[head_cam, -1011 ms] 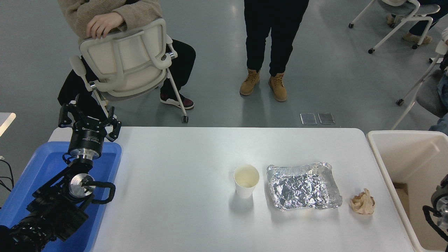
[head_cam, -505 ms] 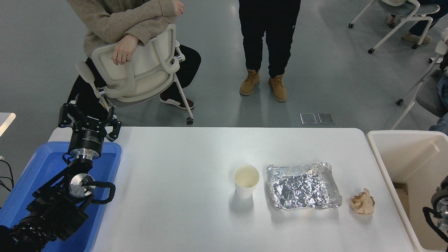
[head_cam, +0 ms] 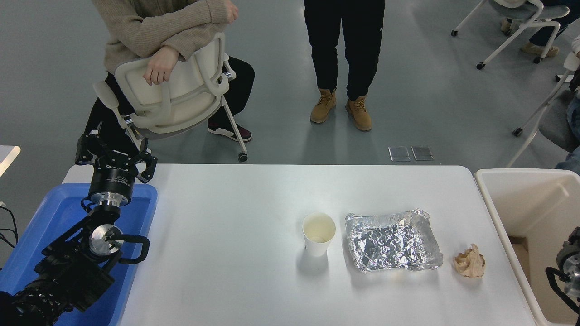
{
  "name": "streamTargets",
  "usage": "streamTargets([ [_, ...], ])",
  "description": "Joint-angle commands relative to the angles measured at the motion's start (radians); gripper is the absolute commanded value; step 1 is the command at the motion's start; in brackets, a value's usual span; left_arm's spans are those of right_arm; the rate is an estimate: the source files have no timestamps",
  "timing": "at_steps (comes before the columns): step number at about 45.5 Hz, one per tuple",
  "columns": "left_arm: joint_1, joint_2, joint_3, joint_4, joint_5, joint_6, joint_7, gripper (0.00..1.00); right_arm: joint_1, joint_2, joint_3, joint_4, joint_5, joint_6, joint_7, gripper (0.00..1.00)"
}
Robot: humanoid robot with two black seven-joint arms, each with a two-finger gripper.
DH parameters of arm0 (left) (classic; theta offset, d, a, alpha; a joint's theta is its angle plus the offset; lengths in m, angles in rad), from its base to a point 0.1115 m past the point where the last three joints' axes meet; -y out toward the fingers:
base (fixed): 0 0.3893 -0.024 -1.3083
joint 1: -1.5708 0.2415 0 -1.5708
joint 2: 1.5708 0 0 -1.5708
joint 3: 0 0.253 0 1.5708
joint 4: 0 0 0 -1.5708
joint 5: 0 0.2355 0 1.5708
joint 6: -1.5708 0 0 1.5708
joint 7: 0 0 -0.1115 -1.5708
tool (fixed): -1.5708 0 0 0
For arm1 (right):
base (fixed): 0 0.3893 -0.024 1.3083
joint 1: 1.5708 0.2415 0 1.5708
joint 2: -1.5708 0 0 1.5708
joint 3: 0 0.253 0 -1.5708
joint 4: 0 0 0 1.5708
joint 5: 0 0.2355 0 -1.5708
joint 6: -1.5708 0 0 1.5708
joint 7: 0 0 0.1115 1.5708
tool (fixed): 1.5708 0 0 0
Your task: Pick up paper cup place in dustbin
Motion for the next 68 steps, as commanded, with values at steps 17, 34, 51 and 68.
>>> streamTargets([
  [17,0.0,-0.002,0.0,-0.001,0.0,0.0,0.0,0.99,0.016,-0.004,-0.018,0.003,-0.015,-0.008,-0.003,0.42],
  [34,0.0,0.0,0.0,-0.001,0.0,0.0,0.0,0.99,0.22,-0.133,-0.309,0.068,-0.018,0.006,-0.009,1.0],
  [51,0.0,0.0,0.0,-0.001,0.0,0.0,0.0,0.99,0.652,-0.269,-0.798,0.326,-0.072,0.018,-0.006,1.0],
  [68,0.0,0.0,0.0,-0.001,0.0,0.0,0.0,0.99,1.235,-0.242,-1.207,0.789,-0.196,0.202,-0.005,1.0],
])
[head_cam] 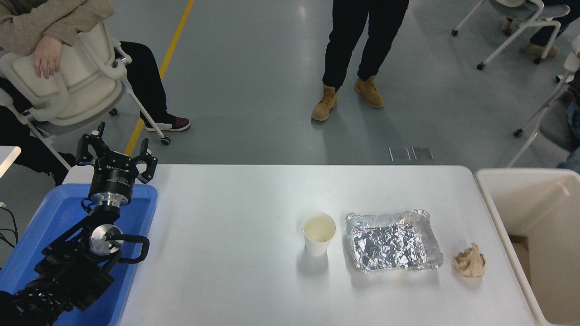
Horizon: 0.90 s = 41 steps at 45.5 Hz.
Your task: Pick up paper cup place in dustbin
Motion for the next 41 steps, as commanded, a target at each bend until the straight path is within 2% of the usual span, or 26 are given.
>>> streamTargets([
  [1,0.0,0.0,0.0,0.001,0.0,0.0,0.0,0.99,0.376,0.006,-0.218,0.292,-0.085,0.144,0.001,1.0],
  [19,0.0,0.0,0.0,-0.001,0.0,0.0,0.0,0.99,0.707,0.003,-0.261,0.553,-0.242,0.543,-0.002,1.0],
  [29,0.0,0.0,0.0,0.001,0.0,0.0,0.0,0.99,0.899,0.014,-0.286,0.785,-0.337,0.658,-0.004,1.0],
  [41,0.0,0.0,0.0,0.001,0.0,0.0,0.0,0.99,1.0,0.048,-0.286,0.852,-0.366,0.77,-0.002,1.0],
])
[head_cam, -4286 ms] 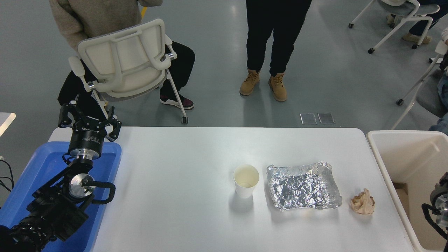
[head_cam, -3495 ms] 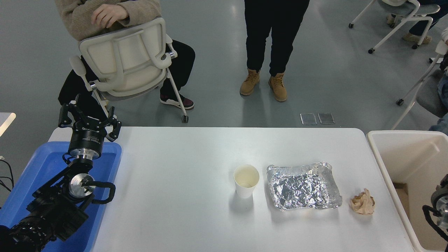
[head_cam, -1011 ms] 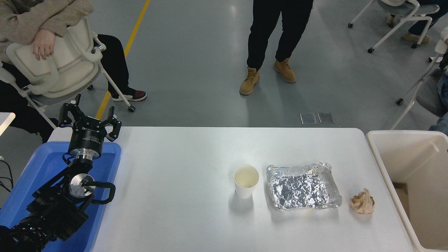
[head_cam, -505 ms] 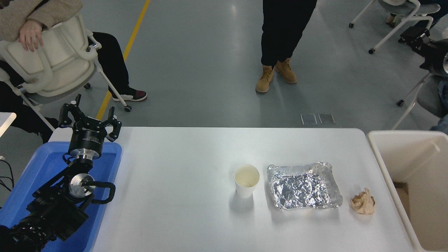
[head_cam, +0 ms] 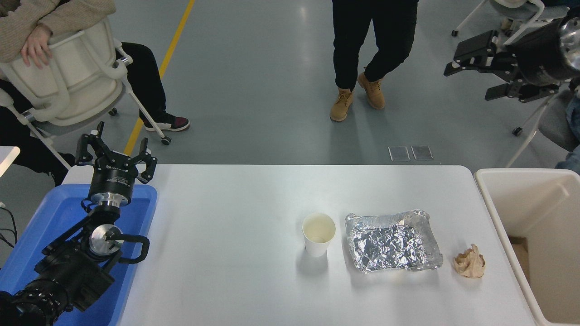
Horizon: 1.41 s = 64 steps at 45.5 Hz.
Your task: Pick up paper cup place in dustbin
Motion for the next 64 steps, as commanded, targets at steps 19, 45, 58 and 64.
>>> streamTargets([
  [19,0.0,0.0,0.0,0.001,0.0,0.0,0.0,0.99,0.167,0.053,-0.009,0.113,-0.043,0.116,0.0,1.0],
  [45,0.0,0.0,0.0,0.001,0.0,0.0,0.0,0.99,-0.024,0.137,0.112,0.107,-0.049,0.116,-0.001,1.0],
  [58,0.0,-0.001,0.0,0.001,0.0,0.0,0.0,0.99,-0.299,0.254,0.213,0.029,-0.085,0.023,-0.003,1.0],
  [64,0.0,-0.001,0.0,0.001,0.0,0.0,0.0,0.99,-0.409,0.328,0.225,-0.071,-0.088,-0.028,-0.003,1.0],
])
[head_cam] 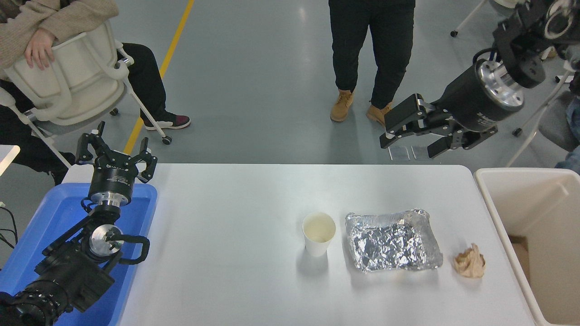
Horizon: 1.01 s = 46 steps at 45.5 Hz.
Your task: Pick up paper cup place in dustbin
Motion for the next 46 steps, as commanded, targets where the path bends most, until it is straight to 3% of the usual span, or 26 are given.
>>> streamTargets([
  [1,0.0,0.0,0.0,-0.001,0.0,0.0,0.0,0.99,-0.209,0.118,0.05,-0.128,-0.017,-0.086,0.0,1.0],
  [25,0.0,0.0,0.0,0.0,0.0,0.0,0.0,0.99,-0.592,0.363,0.103,-0.432,-0.019,-0.179,0.0,1.0],
  [46,0.0,0.0,0.0,0.0,0.0,0.0,0.0,0.99,-0.729,0.368,0.103,-0.587,-0.016,-0.218,0.0,1.0],
])
